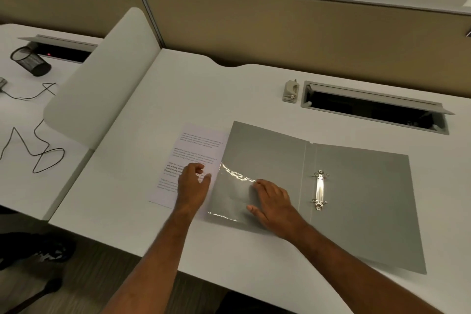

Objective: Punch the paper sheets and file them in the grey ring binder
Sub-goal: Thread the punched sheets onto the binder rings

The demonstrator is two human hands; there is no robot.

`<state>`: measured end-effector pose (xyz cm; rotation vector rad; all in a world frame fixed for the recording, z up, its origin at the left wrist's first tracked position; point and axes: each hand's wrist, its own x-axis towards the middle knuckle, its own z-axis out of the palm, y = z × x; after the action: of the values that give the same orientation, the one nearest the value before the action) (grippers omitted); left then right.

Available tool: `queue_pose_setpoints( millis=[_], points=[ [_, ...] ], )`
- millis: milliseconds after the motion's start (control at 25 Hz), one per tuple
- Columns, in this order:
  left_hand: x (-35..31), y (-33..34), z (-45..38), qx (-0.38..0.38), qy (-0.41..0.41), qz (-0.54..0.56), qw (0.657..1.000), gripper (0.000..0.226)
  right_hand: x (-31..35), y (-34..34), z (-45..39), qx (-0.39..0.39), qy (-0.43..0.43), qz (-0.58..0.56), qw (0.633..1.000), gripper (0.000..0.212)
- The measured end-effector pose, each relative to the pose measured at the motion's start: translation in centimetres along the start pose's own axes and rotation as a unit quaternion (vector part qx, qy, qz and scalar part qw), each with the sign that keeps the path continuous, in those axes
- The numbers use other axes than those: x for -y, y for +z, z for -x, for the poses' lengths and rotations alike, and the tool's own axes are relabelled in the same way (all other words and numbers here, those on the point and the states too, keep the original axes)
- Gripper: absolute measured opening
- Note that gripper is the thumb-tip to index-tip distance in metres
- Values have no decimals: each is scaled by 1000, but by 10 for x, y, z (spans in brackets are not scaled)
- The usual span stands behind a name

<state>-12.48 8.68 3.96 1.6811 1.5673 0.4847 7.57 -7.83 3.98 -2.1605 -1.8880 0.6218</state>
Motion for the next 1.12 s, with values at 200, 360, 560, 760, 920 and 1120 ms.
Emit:
queue_pose_setpoints(
  millis=[200,360,560,760,920,1120],
  points=[
    [40,-39,-20,-50,-76,-74,993,44,33,17,-17,35,-33,3,999,76],
    [53,-59,-27,-48,-160,-186,968,81,44,26,-29,45,-42,6,998,78],
    [63,-58,-31,-38,-159,-233,959,107,47,31,-39,47,-35,1,998,81],
    [62,-57,-35,-33,-173,-212,961,102,48,33,-41,39,-27,2,999,79],
    [59,-59,-45,5,-187,-182,965,94,46,34,-40,37,-22,1,999,73],
    [60,-63,-55,52,-164,-110,979,68,43,34,-38,22,-21,-7,999,68]
  ],
)
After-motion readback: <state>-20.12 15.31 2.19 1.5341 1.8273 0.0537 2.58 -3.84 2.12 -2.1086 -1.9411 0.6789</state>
